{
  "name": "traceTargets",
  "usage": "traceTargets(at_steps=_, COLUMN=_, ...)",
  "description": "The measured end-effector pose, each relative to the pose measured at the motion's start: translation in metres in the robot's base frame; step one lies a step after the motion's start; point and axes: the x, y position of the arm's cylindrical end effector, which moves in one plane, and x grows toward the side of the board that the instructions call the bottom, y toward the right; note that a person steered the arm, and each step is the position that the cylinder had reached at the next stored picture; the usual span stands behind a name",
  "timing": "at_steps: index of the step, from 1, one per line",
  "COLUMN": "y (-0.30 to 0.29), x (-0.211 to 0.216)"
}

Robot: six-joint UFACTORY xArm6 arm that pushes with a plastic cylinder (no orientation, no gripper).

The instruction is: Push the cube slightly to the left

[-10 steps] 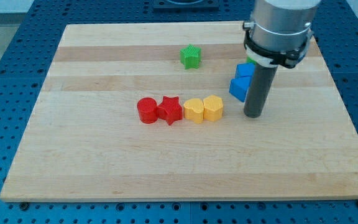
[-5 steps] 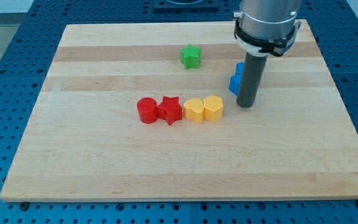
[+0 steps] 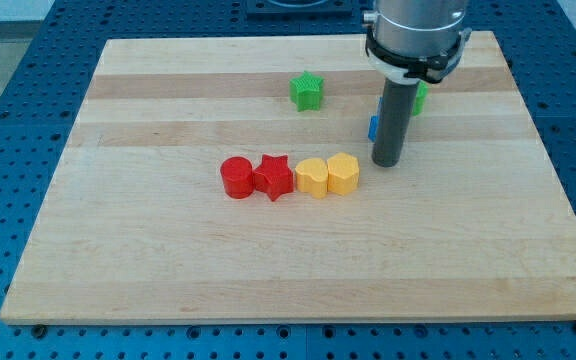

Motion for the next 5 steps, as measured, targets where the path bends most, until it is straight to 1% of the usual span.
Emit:
traceTargets(at_steps=2, y=0.0, x=-0.02)
traceTargets(at_steps=3, y=0.004, x=-0.015)
traceTargets(at_steps=4, y=0.028, x=-0.015)
traceTargets(at_steps=5, y=0.053, x=-0.027)
